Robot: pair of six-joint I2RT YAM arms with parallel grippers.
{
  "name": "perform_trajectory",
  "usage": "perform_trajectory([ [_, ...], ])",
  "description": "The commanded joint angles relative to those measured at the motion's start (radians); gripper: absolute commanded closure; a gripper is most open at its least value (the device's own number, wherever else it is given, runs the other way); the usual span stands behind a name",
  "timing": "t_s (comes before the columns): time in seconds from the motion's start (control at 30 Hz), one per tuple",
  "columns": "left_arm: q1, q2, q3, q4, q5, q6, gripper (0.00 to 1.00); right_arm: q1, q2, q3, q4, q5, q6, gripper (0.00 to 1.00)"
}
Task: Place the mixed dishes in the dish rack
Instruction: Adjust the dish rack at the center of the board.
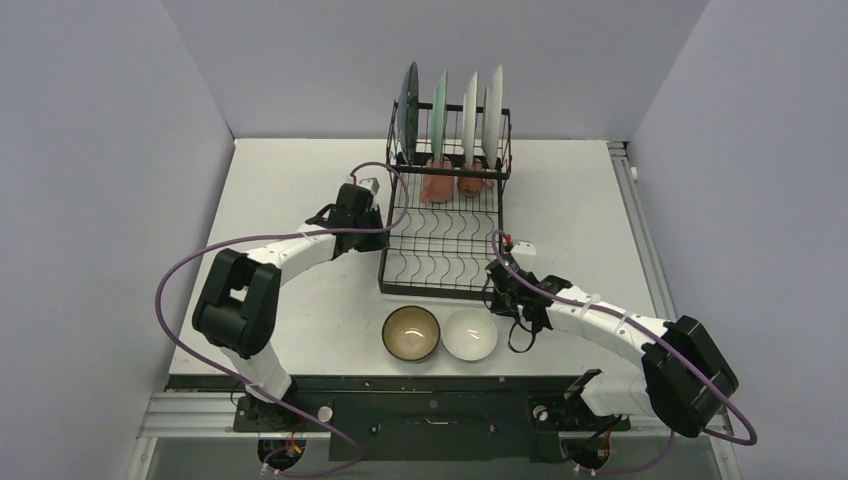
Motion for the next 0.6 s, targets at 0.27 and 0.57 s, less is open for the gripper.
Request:
perform_trajectory([
  [0.27, -0.076, -0.141, -0.132, -0.068, 0.102, -0.068, 1.00, -0.145, 0.082, 0.099, 0.170, 0.026, -0.009, 1.00],
  [0.57, -0.149, -0.213, -0.169, -0.090, 0.055, -0.077, 1.00, -0.215, 0.201, 0.210, 0.184, -0.018, -0.058, 1.00],
])
